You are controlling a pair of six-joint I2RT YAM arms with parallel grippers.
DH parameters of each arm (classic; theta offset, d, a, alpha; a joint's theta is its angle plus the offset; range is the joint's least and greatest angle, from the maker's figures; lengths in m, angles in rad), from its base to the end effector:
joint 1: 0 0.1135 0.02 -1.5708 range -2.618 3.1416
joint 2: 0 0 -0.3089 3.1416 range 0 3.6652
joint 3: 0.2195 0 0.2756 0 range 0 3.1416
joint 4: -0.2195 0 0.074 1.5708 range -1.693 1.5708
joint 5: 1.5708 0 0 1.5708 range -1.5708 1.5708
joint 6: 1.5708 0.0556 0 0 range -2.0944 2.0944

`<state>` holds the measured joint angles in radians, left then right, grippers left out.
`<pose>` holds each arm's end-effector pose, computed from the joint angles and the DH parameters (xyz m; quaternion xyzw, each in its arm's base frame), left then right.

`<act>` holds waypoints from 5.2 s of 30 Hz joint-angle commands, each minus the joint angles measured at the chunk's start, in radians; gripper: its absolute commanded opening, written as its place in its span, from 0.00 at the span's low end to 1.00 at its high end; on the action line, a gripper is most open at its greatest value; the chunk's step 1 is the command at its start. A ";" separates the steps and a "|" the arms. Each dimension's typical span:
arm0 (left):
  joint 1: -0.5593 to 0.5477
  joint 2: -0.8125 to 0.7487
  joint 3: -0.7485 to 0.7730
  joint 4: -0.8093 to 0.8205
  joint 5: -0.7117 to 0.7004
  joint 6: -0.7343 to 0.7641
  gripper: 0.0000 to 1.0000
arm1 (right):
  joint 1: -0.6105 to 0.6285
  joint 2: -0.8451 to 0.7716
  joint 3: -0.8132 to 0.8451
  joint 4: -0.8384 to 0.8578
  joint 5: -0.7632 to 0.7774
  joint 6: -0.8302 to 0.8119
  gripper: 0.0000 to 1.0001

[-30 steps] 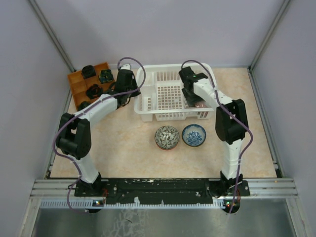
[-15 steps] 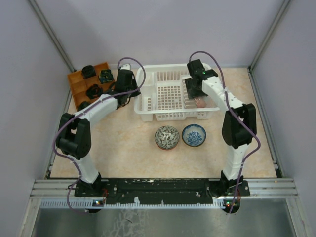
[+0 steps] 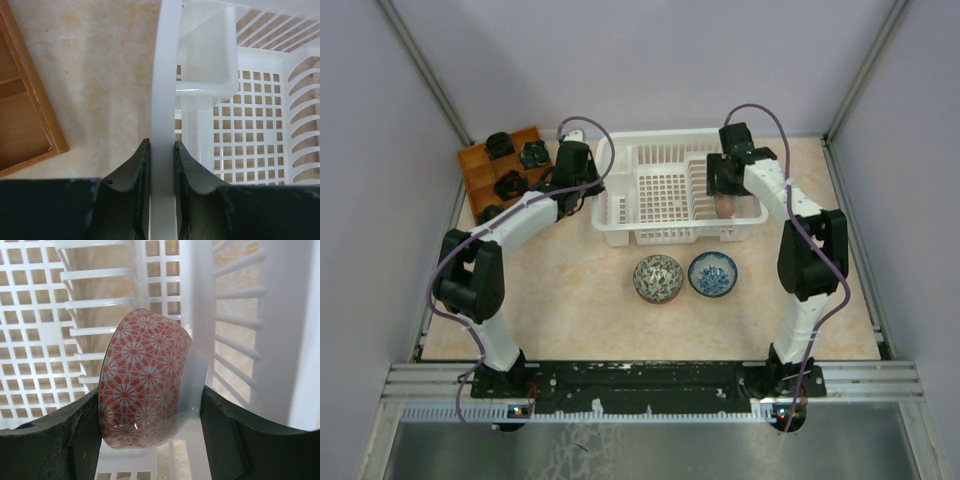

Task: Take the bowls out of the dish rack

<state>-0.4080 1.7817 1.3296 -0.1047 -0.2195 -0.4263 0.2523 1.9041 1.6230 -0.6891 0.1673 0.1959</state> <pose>0.4286 -0.1721 0.2842 -0.0611 0.8684 -0.1080 0.4800 0.4564 0.1081 0.2822 -0.0021 0.9522 -0.0123 0.3051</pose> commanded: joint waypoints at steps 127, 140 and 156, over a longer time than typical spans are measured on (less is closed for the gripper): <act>0.009 -0.026 -0.023 -0.037 -0.014 0.003 0.87 | 0.187 -0.182 0.199 -0.012 0.510 -0.015 0.00; 0.011 -0.204 -0.072 -0.033 -0.079 0.004 0.99 | 0.173 -0.503 -0.009 -0.098 0.308 0.091 0.00; 0.001 -0.444 -0.219 -0.027 -0.055 0.002 0.99 | 0.206 -0.870 -0.471 -0.184 0.082 0.259 0.00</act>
<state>-0.4034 1.3754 1.1339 -0.1398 -0.2657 -0.4294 0.4488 1.0927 1.2282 -0.8928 0.3153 0.3874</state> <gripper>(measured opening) 0.987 0.041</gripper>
